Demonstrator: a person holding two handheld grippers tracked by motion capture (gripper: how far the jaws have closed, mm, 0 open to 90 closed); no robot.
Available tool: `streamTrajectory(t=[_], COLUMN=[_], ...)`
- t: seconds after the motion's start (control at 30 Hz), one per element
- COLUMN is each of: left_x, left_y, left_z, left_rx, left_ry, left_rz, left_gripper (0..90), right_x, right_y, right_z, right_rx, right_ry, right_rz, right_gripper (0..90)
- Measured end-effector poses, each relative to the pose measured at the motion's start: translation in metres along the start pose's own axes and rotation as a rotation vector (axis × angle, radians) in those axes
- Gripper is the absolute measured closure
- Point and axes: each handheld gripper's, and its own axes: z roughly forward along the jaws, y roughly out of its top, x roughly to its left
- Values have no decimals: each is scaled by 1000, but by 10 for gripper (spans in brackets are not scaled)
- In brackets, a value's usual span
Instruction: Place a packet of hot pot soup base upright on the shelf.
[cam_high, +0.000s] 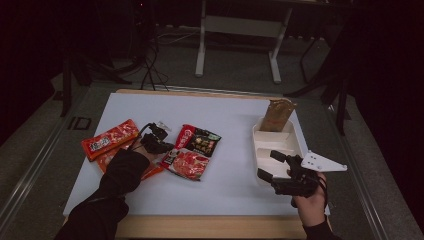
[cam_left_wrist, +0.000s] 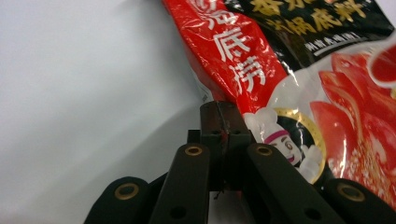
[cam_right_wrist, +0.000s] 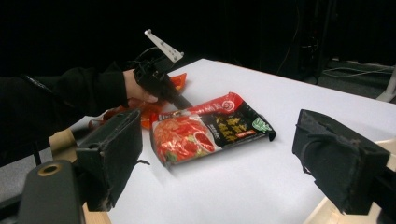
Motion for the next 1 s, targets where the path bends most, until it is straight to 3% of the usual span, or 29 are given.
streamTrajectory(t=[0.13,0.53,0.83,1.0], left_x=[-12,-32,-58,-65], left_y=[-3,-2,1,3], left_z=[0,3,9,12], left_rx=[2,15,12,9], left_ry=[-44,-86,-153,-156], left_rz=[25,39,76,77], left_gripper=[900,900,900,900], right_x=[0,0,0,1], right_y=[0,-1,-1,-1], right_z=[0,1,1,1], right_rx=[2,7,5,6], right_ry=[3,-3,-2,-2], right_rz=[-2,-4,-6,-9], right_gripper=[158,158,158,158])
